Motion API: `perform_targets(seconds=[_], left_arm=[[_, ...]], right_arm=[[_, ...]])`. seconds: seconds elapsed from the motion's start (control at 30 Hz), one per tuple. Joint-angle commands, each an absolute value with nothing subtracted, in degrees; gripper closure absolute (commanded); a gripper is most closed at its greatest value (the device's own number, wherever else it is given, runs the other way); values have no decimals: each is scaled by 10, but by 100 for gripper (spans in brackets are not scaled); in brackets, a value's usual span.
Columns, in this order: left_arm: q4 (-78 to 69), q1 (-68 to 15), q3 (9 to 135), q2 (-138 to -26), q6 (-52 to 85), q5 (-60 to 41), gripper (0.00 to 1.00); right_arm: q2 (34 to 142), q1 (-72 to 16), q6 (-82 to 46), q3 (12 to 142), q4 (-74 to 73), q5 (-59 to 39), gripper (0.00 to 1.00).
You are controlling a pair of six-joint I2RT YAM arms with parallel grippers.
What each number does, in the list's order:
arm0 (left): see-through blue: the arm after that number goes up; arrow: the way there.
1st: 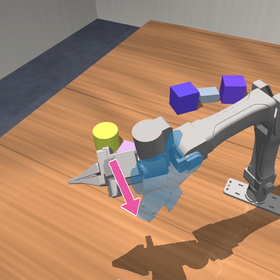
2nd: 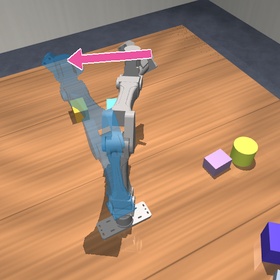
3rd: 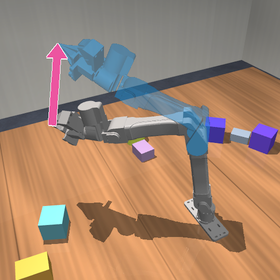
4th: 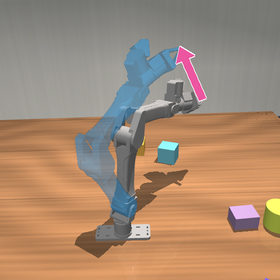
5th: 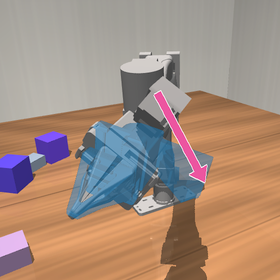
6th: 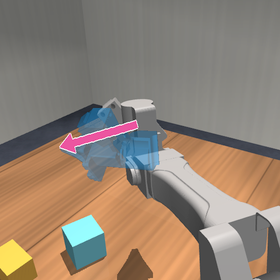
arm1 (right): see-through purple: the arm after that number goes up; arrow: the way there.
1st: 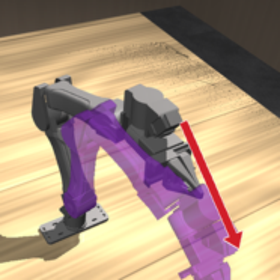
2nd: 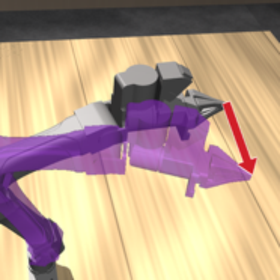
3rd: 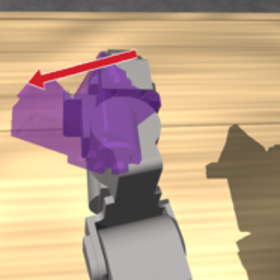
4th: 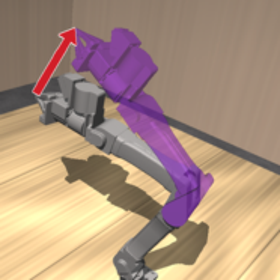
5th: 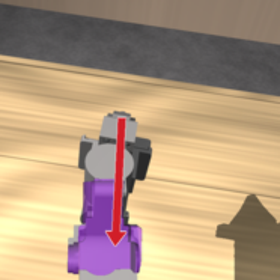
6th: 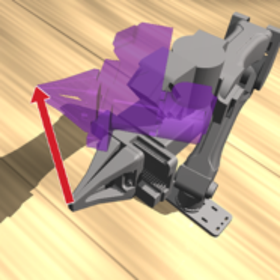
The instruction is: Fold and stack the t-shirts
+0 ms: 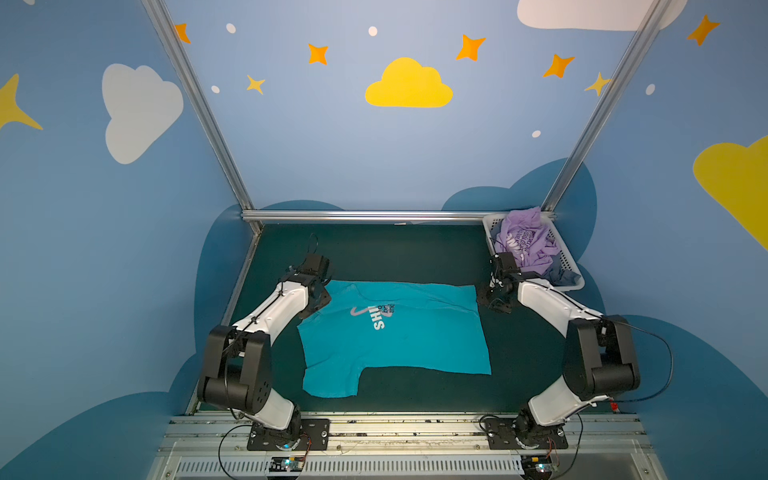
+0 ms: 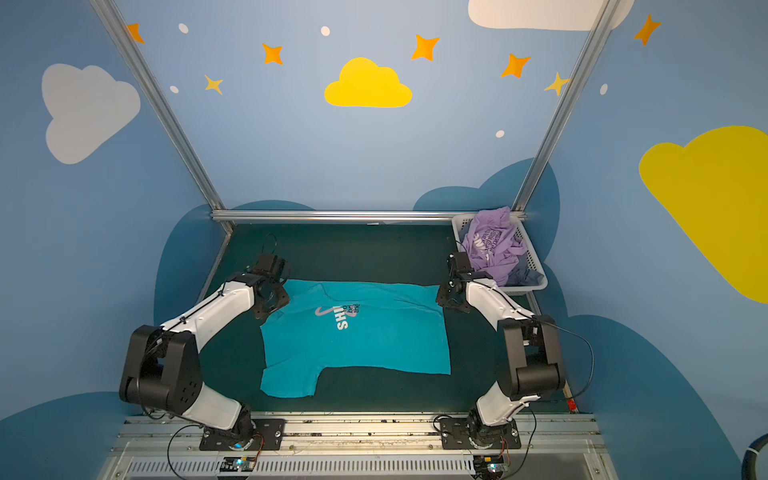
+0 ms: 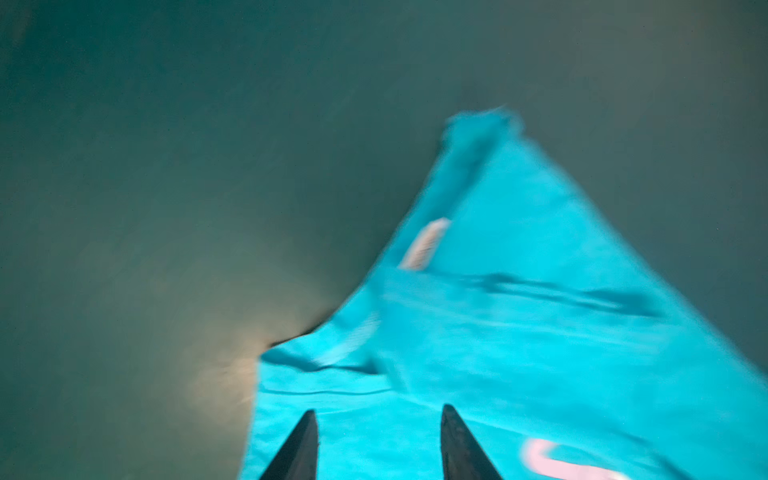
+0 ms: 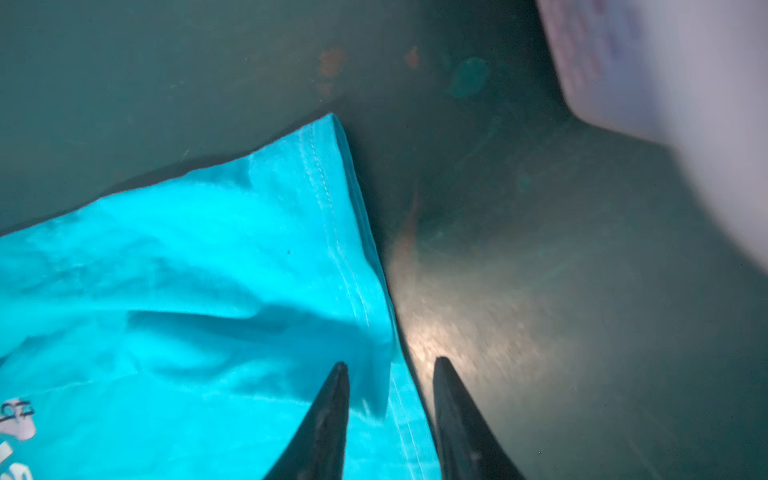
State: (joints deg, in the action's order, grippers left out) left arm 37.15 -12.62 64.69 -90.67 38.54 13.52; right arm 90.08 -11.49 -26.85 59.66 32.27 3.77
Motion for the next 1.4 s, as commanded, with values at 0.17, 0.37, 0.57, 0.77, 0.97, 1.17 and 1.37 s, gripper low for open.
perform_targets(seconds=[0.17, 0.37, 0.57, 0.77, 0.97, 1.17, 1.37], left_arm=[[442, -232, 854, -1103, 352, 204, 39], [535, -274, 1001, -1239, 348, 274, 30], [633, -292, 1114, -1325, 364, 347, 29], [714, -287, 1181, -1387, 404, 370, 43], [709, -283, 1171, -1394, 412, 335, 61], [717, -283, 1162, -1376, 418, 344, 96], [726, -301, 1110, -1304, 432, 357, 96]], right_arm=[[790, -128, -270, 565, 346, 77, 71], [776, -133, -270, 552, 341, 61, 71], [780, -135, -264, 550, 343, 54, 71], [786, -135, -257, 548, 338, 43, 71], [791, -134, -252, 544, 336, 41, 71], [792, -134, -258, 540, 331, 31, 71], [784, -138, -265, 538, 330, 22, 71]])
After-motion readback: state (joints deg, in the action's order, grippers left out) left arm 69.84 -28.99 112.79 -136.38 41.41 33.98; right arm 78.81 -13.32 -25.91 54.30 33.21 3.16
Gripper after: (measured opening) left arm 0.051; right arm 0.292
